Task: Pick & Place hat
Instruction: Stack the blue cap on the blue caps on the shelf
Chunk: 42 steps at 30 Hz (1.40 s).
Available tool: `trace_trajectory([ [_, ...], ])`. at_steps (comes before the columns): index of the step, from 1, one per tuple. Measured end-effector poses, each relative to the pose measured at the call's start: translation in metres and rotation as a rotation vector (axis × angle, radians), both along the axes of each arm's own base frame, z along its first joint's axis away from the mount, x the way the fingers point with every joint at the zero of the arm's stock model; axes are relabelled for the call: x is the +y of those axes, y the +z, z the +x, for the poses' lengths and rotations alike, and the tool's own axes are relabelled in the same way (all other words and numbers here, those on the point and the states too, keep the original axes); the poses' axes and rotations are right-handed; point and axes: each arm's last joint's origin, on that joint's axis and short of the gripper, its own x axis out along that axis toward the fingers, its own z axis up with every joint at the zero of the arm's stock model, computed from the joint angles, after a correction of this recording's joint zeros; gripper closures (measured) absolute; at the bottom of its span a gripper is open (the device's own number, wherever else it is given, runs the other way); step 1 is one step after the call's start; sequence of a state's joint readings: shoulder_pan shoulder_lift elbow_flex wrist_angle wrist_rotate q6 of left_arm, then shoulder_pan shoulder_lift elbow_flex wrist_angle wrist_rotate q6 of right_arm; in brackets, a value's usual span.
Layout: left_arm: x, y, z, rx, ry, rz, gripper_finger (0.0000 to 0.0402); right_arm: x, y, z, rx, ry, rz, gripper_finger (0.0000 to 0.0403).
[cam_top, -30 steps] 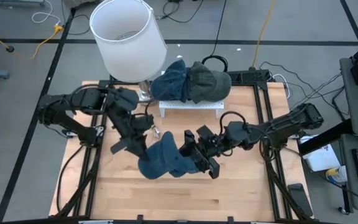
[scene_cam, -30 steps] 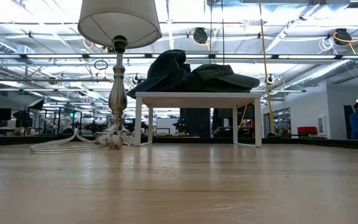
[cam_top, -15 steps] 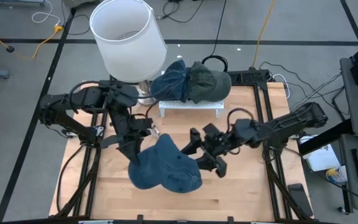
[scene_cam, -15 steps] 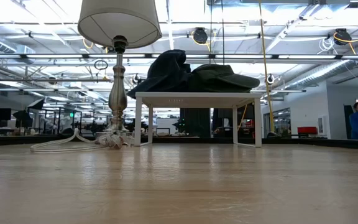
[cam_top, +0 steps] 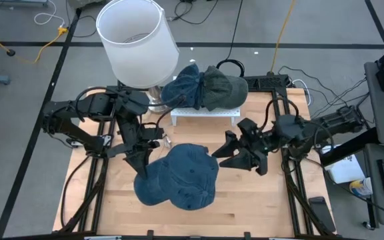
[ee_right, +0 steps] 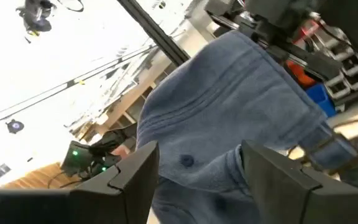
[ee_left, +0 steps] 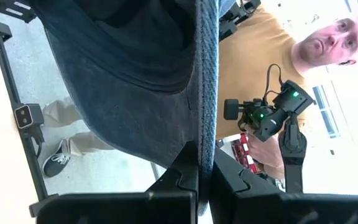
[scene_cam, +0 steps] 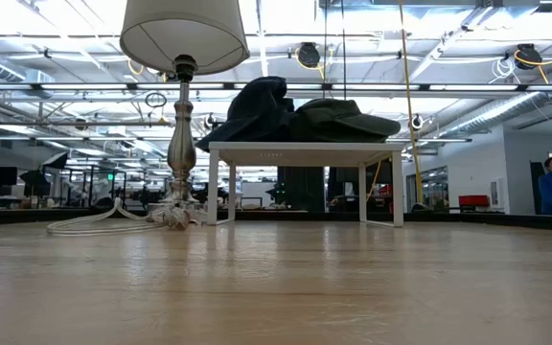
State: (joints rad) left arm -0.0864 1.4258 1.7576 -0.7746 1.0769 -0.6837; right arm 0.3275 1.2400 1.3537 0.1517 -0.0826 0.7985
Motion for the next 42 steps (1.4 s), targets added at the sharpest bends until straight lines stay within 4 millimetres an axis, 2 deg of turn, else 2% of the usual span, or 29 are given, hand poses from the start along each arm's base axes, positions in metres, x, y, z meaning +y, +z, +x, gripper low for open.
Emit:
trace_trajectory([
  [5,0.000,0.000,0.000,0.011,0.010,-0.001,0.0394,-0.001,-0.002,-0.008,0.090,0.058,0.049,0.0181],
  [8,0.001,0.000,0.001,0.047,0.038,-0.009,0.0394,0.005,-0.002,-0.009,0.100,0.139,0.064,0.0182],
  [13,0.006,0.000,0.001,0.100,0.056,-0.037,0.0394,0.010,0.002,-0.020,0.096,0.172,0.078,0.0200],
  [19,0.011,0.000,0.002,0.152,0.070,-0.064,0.0394,-0.003,0.010,-0.049,0.141,0.165,0.070,0.0219],
  [25,0.010,0.003,0.003,0.168,0.061,-0.094,0.0394,-0.016,0.026,-0.073,0.030,0.110,0.059,0.0224],
  [28,0.011,0.006,0.005,0.152,0.064,-0.110,0.0394,-0.019,0.025,-0.072,0.042,0.005,0.093,0.0221],
  [31,0.013,0.006,0.006,0.170,0.072,-0.124,0.0394,-0.018,0.016,-0.065,0.101,-0.052,0.127,0.0209],
  [36,0.018,0.006,0.007,0.199,0.096,-0.139,0.0394,-0.017,0.002,-0.048,0.188,-0.132,0.209,0.0159],
  [39,0.025,0.006,0.008,0.199,0.121,-0.142,0.0394,-0.012,-0.006,-0.035,0.225,-0.108,0.189,0.0132],
  [42,0.032,0.005,0.010,0.204,0.151,-0.145,0.0394,-0.004,-0.017,-0.024,0.269,-0.066,0.132,0.0124],
])
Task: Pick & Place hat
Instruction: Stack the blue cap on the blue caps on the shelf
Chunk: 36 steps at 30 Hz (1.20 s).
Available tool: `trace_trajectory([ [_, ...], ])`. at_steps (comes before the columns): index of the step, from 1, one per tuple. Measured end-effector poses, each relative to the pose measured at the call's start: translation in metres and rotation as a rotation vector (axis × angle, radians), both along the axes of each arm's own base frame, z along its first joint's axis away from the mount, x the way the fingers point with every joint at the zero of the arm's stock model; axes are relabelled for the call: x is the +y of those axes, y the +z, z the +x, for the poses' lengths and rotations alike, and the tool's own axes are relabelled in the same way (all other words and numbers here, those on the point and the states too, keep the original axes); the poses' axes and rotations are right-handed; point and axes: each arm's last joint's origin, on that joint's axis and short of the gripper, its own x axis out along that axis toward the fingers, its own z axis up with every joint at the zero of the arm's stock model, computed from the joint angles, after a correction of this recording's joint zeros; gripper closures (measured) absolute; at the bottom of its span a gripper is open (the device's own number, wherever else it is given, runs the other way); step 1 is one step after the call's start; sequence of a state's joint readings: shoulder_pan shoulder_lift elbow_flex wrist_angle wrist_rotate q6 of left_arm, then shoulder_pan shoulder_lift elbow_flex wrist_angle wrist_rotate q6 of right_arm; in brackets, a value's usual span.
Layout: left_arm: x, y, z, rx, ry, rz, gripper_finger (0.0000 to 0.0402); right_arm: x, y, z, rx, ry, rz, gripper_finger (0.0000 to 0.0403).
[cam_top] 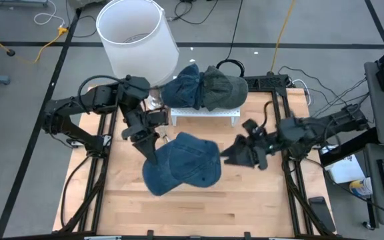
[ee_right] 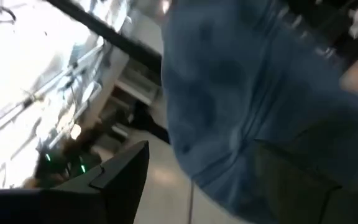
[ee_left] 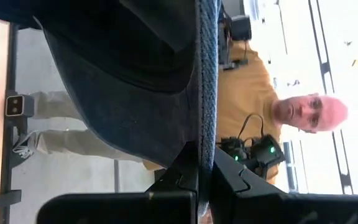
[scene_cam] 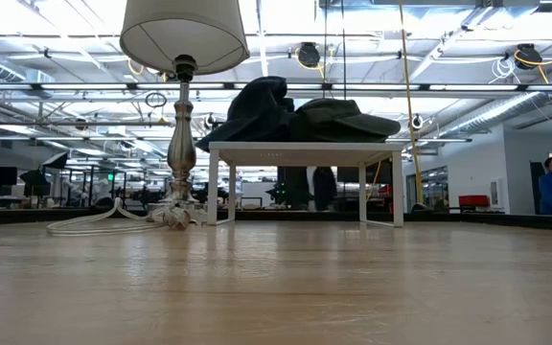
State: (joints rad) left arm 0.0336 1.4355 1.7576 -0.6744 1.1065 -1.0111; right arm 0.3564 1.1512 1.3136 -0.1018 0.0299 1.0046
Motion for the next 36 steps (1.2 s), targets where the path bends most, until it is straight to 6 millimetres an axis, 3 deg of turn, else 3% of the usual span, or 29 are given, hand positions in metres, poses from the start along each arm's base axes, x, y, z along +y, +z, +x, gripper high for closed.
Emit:
trace_trajectory([
  [6,0.010,-0.001,0.001,0.015,0.028,-0.009,0.0394,0.004,-0.013,0.009,0.086,-0.022,-0.038,0.0144],
  [12,0.010,0.000,0.001,-0.005,0.010,-0.006,0.0394,0.004,-0.015,0.010,0.079,-0.023,-0.077,0.0160],
  [22,0.010,-0.004,0.008,-0.009,-0.006,-0.011,0.0394,0.001,-0.020,0.018,0.082,-0.160,-0.184,0.0163],
  [28,0.013,-0.002,0.014,-0.047,-0.019,-0.027,0.0394,0.007,-0.028,0.032,0.084,-0.099,-0.176,0.0163],
  [36,0.021,-0.004,0.018,-0.045,0.005,-0.025,0.0394,0.016,-0.017,0.047,-0.113,0.001,-0.090,0.0163],
])
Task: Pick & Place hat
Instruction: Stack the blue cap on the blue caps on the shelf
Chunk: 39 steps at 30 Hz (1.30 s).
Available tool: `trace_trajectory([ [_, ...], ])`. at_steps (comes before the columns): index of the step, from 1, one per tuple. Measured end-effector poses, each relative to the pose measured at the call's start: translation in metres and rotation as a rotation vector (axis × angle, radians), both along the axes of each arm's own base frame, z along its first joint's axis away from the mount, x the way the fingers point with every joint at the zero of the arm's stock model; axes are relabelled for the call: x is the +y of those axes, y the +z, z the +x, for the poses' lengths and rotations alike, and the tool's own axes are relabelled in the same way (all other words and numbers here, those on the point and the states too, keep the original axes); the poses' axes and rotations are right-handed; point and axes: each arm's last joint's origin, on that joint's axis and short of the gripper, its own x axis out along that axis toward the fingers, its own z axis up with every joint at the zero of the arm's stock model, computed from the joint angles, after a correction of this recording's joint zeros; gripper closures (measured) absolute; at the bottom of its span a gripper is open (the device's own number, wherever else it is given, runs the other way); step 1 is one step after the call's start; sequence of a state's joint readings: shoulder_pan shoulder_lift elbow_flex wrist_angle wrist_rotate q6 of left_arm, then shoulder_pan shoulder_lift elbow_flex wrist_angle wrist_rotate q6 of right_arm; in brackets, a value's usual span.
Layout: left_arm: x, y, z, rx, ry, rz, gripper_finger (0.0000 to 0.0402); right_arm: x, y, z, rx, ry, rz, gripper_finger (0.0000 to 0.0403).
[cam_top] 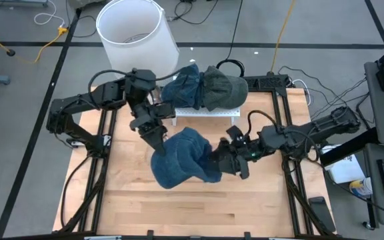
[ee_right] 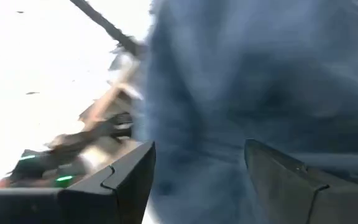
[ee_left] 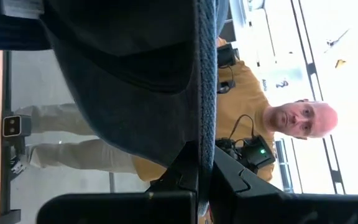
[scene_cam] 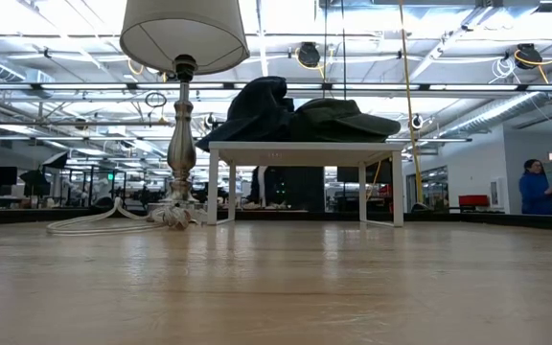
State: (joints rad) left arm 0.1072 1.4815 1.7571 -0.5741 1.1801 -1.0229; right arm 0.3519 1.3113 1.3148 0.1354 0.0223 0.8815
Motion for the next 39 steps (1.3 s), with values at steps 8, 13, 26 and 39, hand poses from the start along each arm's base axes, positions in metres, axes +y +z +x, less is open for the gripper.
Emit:
trace_trajectory([
  [8,-0.003,-0.002,0.001,-0.025,-0.071,0.000,0.0394,0.001,0.024,-0.005,-0.250,0.102,0.068,0.0163],
  [13,-0.011,-0.003,-0.003,-0.062,-0.165,-0.001,0.0394,-0.004,0.028,-0.024,-0.165,0.106,0.033,0.0163],
  [26,-0.014,0.007,-0.007,-0.138,-0.200,-0.005,0.0394,-0.007,-0.008,-0.031,0.221,0.003,-0.113,0.0163],
  [39,-0.014,0.013,-0.004,-0.162,-0.115,0.007,0.0394,0.011,-0.001,0.020,-0.251,0.006,-0.236,0.0163],
])
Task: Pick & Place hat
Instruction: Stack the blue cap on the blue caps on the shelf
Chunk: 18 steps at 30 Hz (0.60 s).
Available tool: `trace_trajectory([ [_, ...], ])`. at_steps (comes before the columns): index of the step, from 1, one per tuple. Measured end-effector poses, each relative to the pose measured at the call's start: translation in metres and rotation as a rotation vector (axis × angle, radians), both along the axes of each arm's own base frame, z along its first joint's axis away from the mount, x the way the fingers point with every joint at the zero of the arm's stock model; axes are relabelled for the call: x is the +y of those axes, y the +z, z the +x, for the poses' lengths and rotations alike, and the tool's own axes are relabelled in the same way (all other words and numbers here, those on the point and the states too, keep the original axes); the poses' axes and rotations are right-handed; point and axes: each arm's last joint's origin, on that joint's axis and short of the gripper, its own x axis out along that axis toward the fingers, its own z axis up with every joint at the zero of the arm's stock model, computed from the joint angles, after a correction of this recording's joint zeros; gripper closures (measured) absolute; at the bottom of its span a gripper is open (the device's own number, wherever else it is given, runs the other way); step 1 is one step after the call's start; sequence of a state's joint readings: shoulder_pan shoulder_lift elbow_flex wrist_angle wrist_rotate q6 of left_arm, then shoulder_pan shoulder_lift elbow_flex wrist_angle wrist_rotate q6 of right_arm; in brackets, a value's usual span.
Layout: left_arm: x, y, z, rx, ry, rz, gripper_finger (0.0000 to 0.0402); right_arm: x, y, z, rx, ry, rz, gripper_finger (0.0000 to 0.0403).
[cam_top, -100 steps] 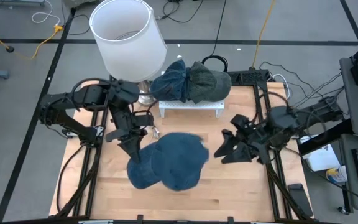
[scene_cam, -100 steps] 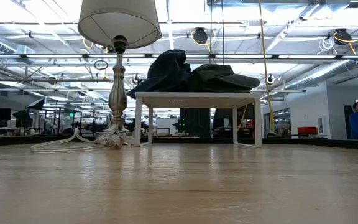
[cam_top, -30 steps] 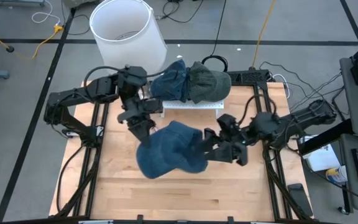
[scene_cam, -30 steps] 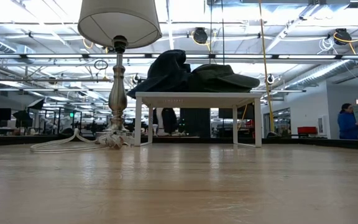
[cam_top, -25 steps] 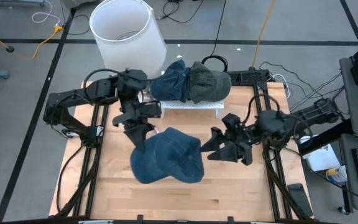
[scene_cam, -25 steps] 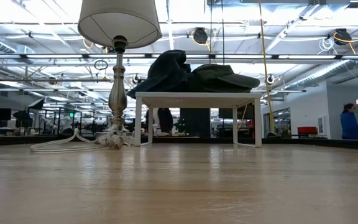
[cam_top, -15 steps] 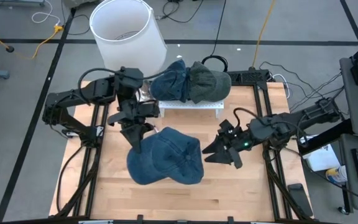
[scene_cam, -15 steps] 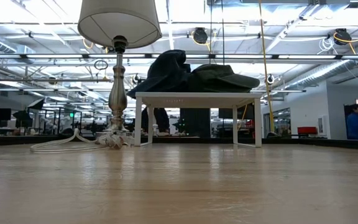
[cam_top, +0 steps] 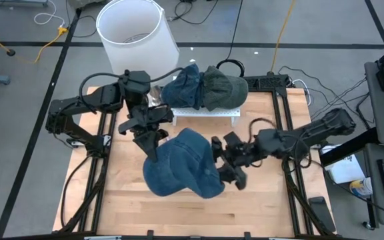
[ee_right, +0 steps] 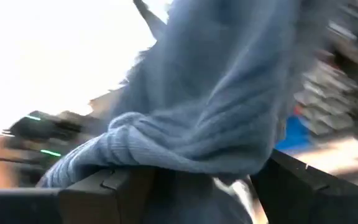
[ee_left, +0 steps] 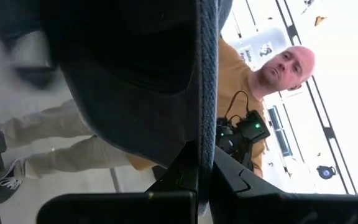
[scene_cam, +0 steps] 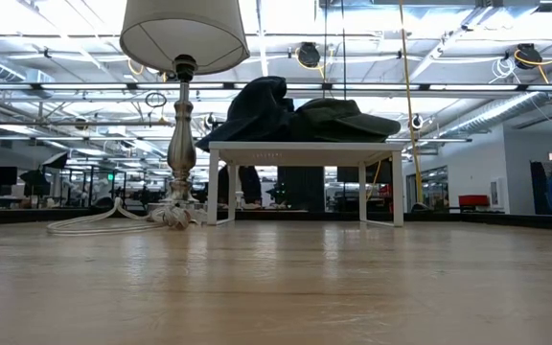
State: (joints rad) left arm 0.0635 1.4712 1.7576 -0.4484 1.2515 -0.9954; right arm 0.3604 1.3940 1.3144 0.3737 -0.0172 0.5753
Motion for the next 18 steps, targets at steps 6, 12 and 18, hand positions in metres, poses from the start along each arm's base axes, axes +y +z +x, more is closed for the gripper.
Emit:
trace_trajectory([
  [6,-0.005,0.000,0.000,-0.024,0.001,0.011,0.0394,0.000,0.019,-0.003,-0.264,-0.010,0.025,0.0163],
  [12,-0.012,0.000,0.001,-0.079,0.006,0.037,0.0394,-0.004,0.041,-0.018,-0.571,-0.004,0.021,0.0163],
  [18,-0.013,0.002,0.001,-0.086,0.008,0.033,0.0394,-0.005,0.039,-0.018,-0.476,-0.032,0.023,0.0163],
])
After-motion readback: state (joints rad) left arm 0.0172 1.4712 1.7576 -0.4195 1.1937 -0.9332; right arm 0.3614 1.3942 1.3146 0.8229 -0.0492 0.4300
